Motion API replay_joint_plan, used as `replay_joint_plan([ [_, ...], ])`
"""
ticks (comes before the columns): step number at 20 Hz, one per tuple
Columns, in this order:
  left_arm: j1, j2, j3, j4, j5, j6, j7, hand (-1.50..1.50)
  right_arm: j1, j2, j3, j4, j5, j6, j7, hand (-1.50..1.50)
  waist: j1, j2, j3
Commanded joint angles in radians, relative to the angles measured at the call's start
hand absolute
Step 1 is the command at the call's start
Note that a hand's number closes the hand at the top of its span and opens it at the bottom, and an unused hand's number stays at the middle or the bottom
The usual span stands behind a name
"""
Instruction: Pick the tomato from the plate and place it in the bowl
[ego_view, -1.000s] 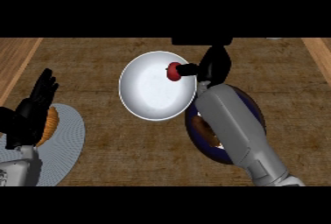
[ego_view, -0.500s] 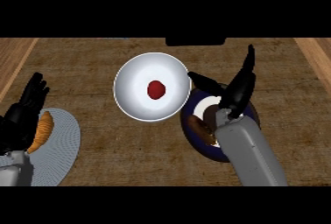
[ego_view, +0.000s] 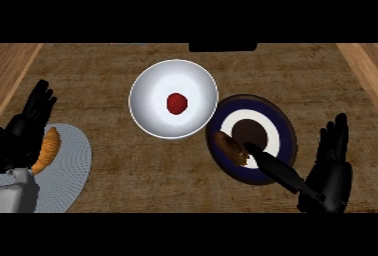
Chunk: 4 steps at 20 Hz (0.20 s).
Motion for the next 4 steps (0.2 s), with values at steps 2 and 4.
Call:
replay_joint_plan([
  [2,0.013,-0.004,-0.006,0.003,-0.003,-0.017,-0.016,0.0,0.262,-0.095,0.088,-0.223,-0.138,-0.036,-0.193,-1.5,0.013,0.004,0.0],
  [4,-0.026,-0.007,-0.011,-0.013,-0.019,0.007,0.028,0.0,0.331,-0.127,0.1,-0.279,-0.198,-0.044,-0.273,-1.5,0.012,0.003,0.001],
])
